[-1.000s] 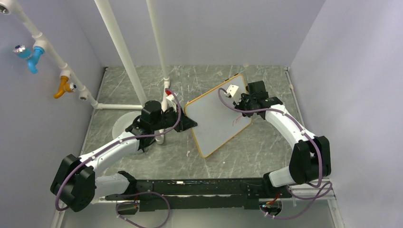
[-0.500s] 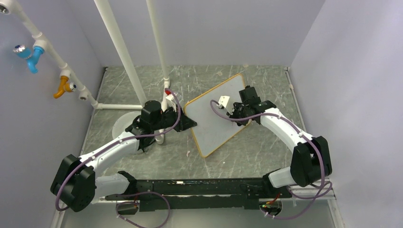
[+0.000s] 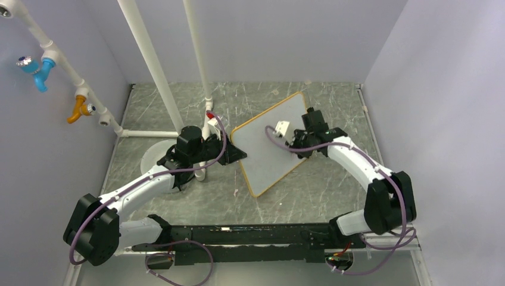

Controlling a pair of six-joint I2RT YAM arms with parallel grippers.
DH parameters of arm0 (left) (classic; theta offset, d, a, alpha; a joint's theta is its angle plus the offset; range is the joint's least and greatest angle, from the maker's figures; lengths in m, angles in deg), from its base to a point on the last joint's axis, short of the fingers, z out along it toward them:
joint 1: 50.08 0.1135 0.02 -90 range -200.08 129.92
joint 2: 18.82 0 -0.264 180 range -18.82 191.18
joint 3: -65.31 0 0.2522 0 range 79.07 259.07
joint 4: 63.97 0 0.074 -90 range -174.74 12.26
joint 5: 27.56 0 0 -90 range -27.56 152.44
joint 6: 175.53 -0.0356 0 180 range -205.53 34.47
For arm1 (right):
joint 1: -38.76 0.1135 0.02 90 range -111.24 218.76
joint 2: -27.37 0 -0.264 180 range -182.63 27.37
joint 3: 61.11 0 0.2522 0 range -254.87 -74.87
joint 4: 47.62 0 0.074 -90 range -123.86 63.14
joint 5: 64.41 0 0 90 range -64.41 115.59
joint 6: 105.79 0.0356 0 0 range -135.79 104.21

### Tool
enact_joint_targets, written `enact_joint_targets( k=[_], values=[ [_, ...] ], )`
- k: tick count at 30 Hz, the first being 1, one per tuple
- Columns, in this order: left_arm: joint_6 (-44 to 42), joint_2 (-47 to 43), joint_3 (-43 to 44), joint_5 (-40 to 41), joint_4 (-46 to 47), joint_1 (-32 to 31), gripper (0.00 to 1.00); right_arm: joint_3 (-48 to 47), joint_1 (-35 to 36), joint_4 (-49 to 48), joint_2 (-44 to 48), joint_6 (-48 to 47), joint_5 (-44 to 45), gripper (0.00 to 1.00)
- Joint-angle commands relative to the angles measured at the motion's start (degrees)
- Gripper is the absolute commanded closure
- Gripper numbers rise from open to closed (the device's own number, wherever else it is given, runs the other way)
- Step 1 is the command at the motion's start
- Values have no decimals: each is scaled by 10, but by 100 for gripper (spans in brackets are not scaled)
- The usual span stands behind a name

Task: Erase the whiteboard
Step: Erase the whiteboard at the center of the board.

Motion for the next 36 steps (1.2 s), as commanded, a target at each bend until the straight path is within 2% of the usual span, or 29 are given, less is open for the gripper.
enact_joint_targets(
  k=[1,7,10,18,21,25,30,36],
  values=[
    [2,-8,20,-94,45,-4,100,57,83,47,49,-87,-112,100],
    [2,-9,20,-94,44,-4,100,80,91,43,19,-69,-42,100],
    [1,-11,21,-94,43,-5,100,61,78,30,2,-37,-24,100],
    [3,-14,16,-95,46,-3,100,-60,-9,-20,18,59,-56,100],
    [6,-14,13,-95,53,-3,100,-68,-25,-30,19,87,-68,100],
    [6,-14,9,-96,58,-4,100,-24,-25,-6,8,62,-81,100],
    [4,-19,9,-98,54,-1,100,48,-14,51,0,-14,-116,100],
    [4,-17,10,-98,54,1,100,65,24,63,-5,-19,-119,100]
  ],
)
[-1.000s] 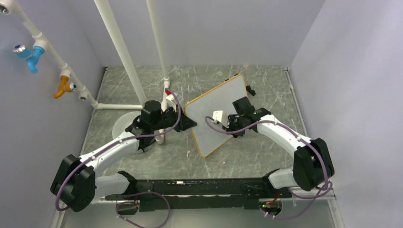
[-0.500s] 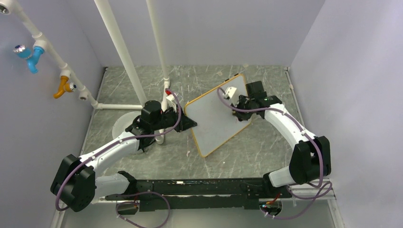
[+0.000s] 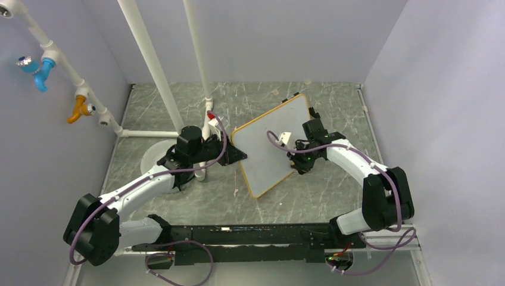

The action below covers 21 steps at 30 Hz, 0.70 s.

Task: Erase the whiteboard
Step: Erase the whiteboard at the center of the board.

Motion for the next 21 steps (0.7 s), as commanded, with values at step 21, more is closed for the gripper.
enact_joint_targets(
  k=[21],
  values=[
    [7,-21,5,-90,58,2,100,-34,8,-39,-37,47,72,100]
  ],
)
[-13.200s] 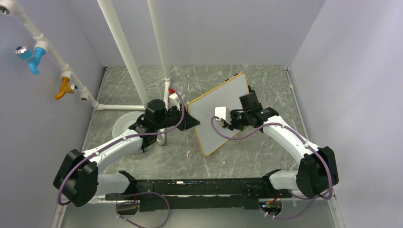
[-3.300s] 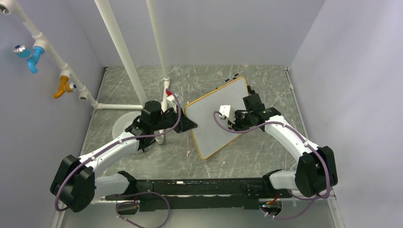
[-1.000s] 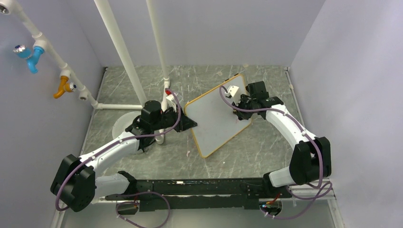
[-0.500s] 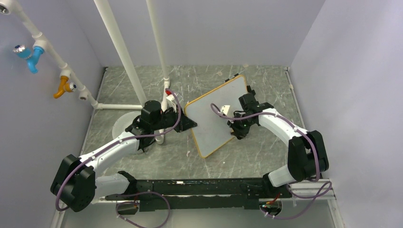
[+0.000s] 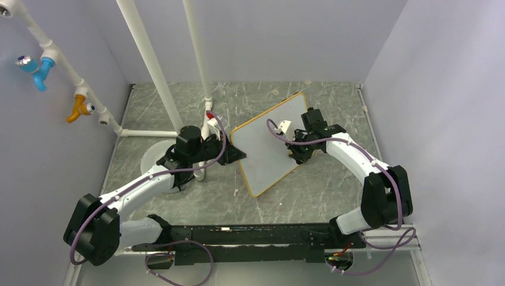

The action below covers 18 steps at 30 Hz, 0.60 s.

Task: Erase the whiteboard
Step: Erase the whiteboard at the center of the board.

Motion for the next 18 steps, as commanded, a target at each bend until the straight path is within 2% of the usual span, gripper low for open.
enact_joint_targets(
  k=[1,5,13,18],
  values=[
    [13,-21,5,-88,60,-3,100,46,-9,-52,-23,-1,52,100],
    [15,-20,5,-90,61,-1,100,43,-10,-49,-22,0,44,100],
    [14,-19,8,-90,57,-2,100,-90,-48,-30,-18,31,-27,100],
    [13,-22,4,-88,57,-2,100,-65,-52,-44,-19,35,-17,100]
  ],
)
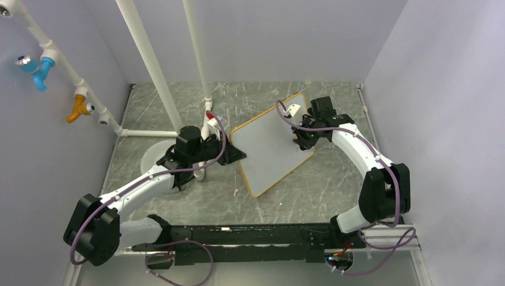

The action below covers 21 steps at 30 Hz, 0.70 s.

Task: Erase the whiteboard
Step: Erase the whiteboard at the center of the board.

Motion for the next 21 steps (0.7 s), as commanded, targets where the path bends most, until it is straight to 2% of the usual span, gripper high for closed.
enact_joint_targets(
  k=[1,7,10,21],
  values=[
    [11,-23,6,-86,54,-3,100,18,-1,-45,2,5,-9,100],
    [13,-20,6,-90,61,-2,100,114,-1,-39,-20,-22,12,100],
    [15,-18,6,-91,63,-2,100,125,-1,-44,-23,-20,12,100],
    [11,-19,12,-89,53,-2,100,-33,-5,-14,-22,6,-22,100]
  ],
)
